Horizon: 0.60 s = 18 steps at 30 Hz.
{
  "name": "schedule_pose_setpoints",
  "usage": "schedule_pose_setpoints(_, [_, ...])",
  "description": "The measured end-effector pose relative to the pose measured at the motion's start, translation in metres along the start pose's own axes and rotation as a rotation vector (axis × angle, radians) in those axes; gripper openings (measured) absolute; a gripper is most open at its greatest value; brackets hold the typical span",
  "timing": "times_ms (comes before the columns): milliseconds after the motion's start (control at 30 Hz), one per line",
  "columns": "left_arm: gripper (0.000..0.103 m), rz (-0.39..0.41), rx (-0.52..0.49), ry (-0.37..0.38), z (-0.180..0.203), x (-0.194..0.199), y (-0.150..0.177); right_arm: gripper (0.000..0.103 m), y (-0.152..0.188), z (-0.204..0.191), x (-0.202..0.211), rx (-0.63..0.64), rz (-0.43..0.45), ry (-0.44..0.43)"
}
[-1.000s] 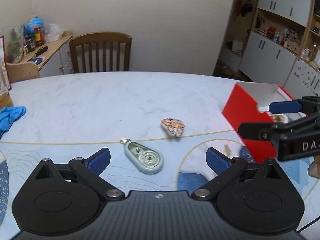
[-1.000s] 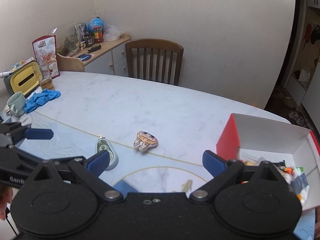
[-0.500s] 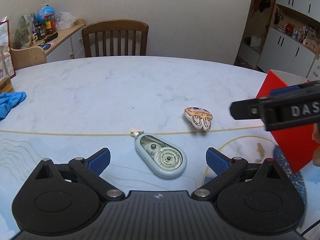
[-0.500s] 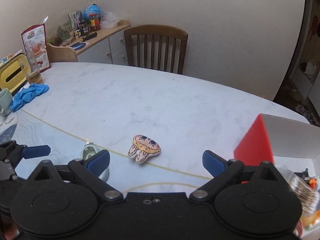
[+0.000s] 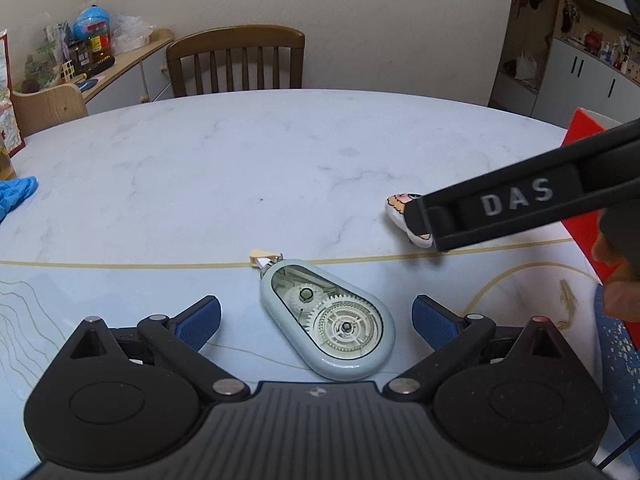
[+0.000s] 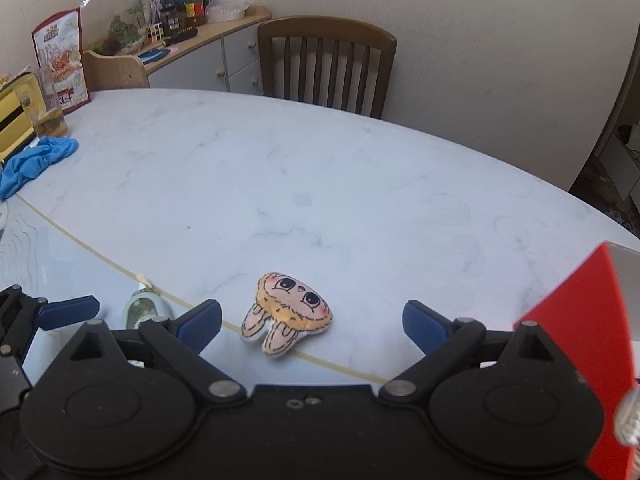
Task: Organize objects
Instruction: 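Grasp the pale blue tape dispenser with the left tool while the right grasps the plush toy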
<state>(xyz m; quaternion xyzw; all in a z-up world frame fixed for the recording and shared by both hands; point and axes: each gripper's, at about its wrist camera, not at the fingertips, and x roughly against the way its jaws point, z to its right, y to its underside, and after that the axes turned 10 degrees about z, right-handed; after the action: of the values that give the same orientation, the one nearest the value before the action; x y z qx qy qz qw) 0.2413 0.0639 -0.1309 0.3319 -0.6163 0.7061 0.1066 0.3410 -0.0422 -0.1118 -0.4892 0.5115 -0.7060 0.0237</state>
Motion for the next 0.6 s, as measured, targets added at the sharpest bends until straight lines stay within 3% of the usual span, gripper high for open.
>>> schedule_pose_setpoints(300, [0.102, 0.016, 0.011, -0.029, 0.004, -0.005, 0.006, 0.090, 0.004, 0.004, -0.021, -0.048, -0.040, -0.014])
schedule_pose_setpoints(600, [0.101, 0.033, 0.012, -0.052, 0.010, -0.004, 0.009, 0.074, 0.007, 0.000, -0.025, -0.059, -0.051, -0.023])
